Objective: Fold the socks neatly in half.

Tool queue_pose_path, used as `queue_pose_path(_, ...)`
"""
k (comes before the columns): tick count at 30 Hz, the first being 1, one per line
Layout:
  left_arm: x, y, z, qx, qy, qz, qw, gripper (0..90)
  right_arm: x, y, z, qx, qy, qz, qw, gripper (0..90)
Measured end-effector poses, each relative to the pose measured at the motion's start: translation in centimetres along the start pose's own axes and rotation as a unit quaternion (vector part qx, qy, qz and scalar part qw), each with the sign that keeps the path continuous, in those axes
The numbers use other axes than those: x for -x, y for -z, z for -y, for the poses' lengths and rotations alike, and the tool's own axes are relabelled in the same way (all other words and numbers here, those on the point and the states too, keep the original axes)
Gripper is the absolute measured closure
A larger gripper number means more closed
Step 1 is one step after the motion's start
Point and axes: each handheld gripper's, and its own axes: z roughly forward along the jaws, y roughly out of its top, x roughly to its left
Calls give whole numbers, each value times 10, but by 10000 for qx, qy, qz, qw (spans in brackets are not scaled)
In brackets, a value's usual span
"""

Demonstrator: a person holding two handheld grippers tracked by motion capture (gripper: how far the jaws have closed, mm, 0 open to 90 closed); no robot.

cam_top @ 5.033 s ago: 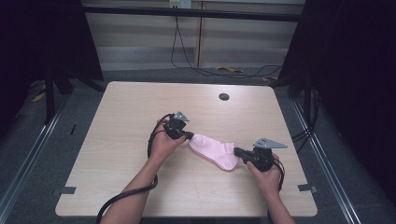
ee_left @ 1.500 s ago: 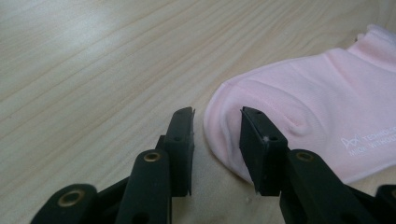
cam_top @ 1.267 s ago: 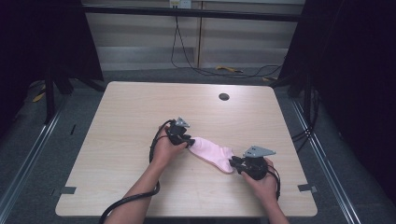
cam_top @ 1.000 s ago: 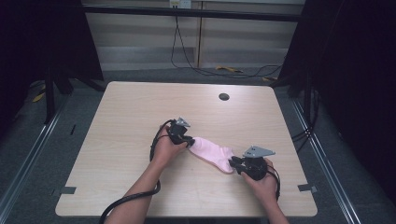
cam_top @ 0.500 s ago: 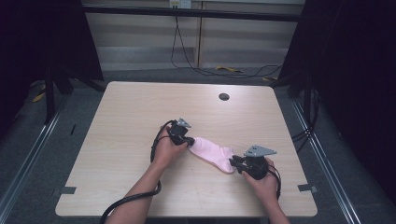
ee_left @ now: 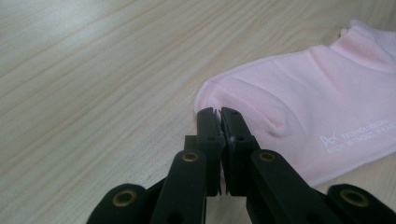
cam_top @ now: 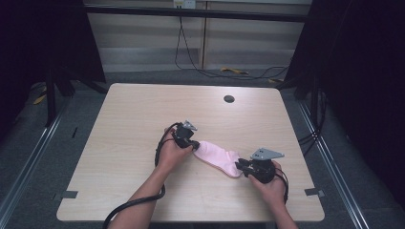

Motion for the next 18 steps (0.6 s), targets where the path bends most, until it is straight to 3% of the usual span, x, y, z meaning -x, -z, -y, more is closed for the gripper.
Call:
queue_pose_path(11, 1, 10, -9, 201, 32, 81, 9998, 876, -4, 2, -1, -67, 158, -30, 9998, 798)
queue_pose_path(18, -1, 17, -9, 227, 69, 64, 9997, 876, -3, 2, 1, -190, 128, -13, 9997, 832)
